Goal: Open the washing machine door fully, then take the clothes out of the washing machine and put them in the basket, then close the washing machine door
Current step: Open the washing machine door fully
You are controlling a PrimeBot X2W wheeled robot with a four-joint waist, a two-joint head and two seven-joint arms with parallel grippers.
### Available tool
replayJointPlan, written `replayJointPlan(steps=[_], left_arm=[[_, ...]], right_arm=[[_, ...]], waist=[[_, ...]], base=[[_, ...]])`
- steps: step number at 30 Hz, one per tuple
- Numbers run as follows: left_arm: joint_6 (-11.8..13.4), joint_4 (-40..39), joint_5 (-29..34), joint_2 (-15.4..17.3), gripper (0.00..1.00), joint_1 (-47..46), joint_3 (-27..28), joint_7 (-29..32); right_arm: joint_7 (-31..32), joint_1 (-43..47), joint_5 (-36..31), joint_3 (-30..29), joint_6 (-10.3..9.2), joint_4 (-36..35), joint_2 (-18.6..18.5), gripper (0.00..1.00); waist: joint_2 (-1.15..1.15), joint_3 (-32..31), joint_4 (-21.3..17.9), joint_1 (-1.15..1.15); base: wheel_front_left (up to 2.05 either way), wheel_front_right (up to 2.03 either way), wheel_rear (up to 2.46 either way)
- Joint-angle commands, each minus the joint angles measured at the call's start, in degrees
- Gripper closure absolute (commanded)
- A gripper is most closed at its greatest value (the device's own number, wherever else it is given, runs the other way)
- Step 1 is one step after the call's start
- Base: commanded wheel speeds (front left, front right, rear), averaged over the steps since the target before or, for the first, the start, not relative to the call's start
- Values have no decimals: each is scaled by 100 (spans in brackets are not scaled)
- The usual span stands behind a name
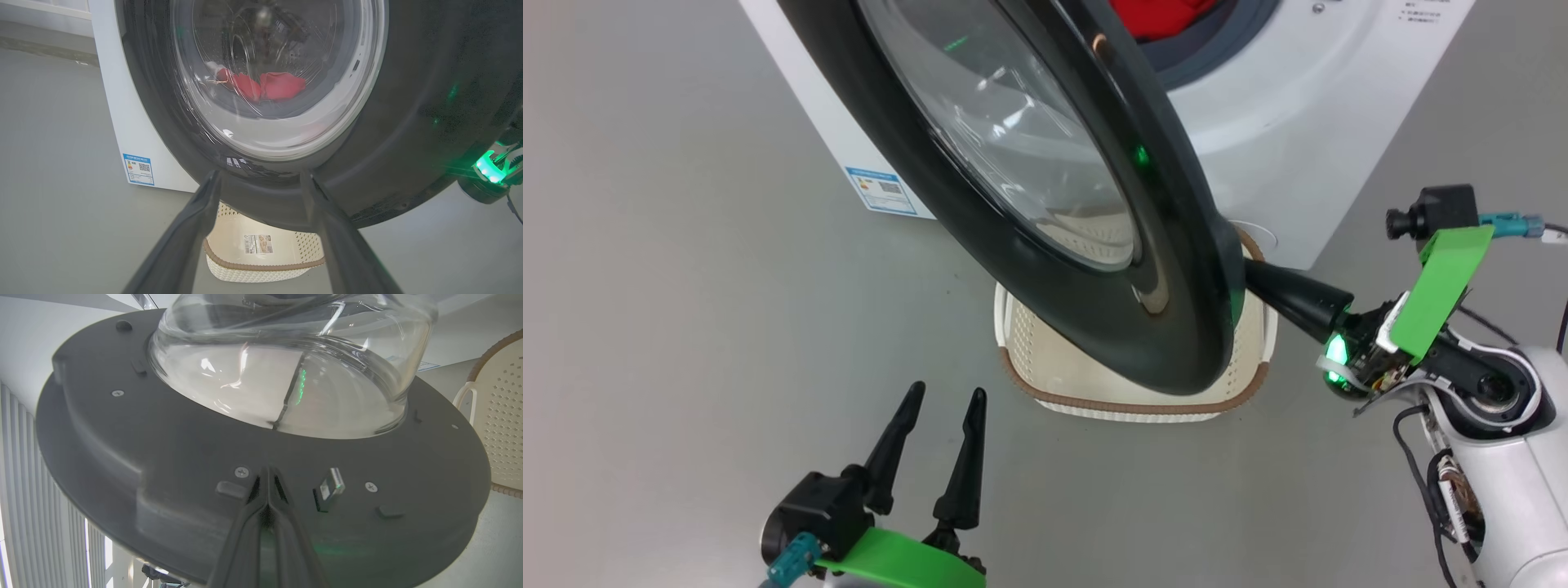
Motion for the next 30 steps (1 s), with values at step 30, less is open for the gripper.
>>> replayJointPlan(steps=[30], left_arm=[[-17,-180,-73,61,0,443,319,-46]], right_arm=[[276,528,-343,400,45,-369,555,100]], waist=[[0,-580,1033,0]], base=[[0,0,0]])
